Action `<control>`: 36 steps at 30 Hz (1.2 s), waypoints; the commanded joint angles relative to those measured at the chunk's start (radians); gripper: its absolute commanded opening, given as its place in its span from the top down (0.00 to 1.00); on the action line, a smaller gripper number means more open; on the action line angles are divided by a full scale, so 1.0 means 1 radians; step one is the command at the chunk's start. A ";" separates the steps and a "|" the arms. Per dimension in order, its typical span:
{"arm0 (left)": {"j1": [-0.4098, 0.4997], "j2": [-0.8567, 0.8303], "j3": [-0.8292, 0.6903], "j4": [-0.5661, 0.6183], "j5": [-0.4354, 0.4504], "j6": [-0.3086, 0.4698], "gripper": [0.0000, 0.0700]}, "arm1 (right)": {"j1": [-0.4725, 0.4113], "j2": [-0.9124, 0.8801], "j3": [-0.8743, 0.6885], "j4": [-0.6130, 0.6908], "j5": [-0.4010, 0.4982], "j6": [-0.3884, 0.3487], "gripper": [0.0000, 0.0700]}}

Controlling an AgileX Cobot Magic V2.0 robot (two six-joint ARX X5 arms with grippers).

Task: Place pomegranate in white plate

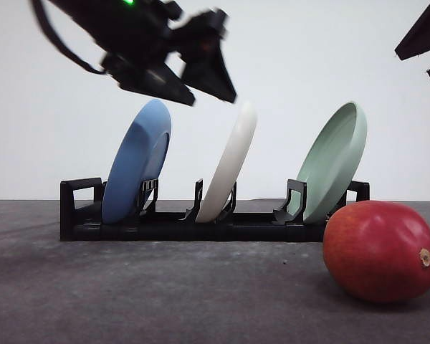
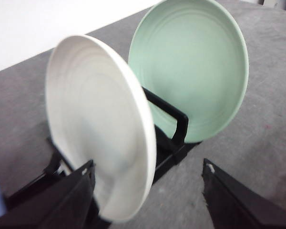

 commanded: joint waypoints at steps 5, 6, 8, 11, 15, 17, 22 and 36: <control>-0.020 0.160 0.131 0.012 -0.025 -0.023 0.39 | 0.006 0.002 0.016 0.010 0.000 -0.004 0.36; -0.020 0.185 0.151 0.012 -0.029 -0.023 0.39 | 0.006 0.002 0.016 0.010 0.000 -0.004 0.36; -0.020 0.232 0.191 0.006 -0.050 -0.028 0.39 | 0.006 0.002 0.016 0.010 0.000 -0.004 0.36; -0.022 0.292 0.242 0.005 -0.083 -0.047 0.39 | 0.006 0.002 0.016 0.010 0.000 -0.004 0.36; -0.022 0.339 0.283 0.006 -0.105 -0.049 0.40 | 0.006 0.002 0.016 0.010 0.000 -0.004 0.36; -0.022 0.349 0.289 0.006 -0.106 -0.049 0.40 | 0.006 0.002 0.016 0.010 0.001 -0.004 0.36; -0.027 0.350 0.289 0.000 -0.106 -0.049 0.66 | 0.006 0.003 0.016 0.010 0.008 -0.004 0.36; -0.044 0.305 0.289 -0.047 -0.106 -0.183 0.98 | 0.006 0.003 0.016 0.011 0.030 -0.005 0.36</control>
